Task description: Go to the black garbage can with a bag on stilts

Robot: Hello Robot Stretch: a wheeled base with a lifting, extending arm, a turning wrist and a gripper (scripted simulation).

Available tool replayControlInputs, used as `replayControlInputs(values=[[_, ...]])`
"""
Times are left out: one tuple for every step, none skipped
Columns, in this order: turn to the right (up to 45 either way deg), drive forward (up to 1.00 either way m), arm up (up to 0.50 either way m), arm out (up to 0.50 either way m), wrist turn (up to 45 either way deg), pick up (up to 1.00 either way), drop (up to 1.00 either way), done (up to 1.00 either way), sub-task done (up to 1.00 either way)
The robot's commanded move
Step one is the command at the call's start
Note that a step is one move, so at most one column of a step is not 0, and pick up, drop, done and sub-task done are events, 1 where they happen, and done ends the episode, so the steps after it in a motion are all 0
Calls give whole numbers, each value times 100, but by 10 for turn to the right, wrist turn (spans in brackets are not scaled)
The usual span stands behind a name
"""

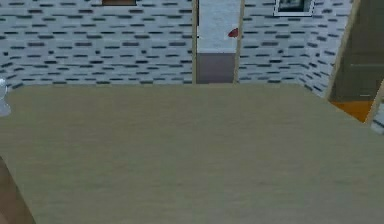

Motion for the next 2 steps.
replayControlInputs(values=[[0, 15, 0, 0, 0, 0, 0, 0, 0], [0, 30, 0, 0, 0, 0, 0, 0, 0]])
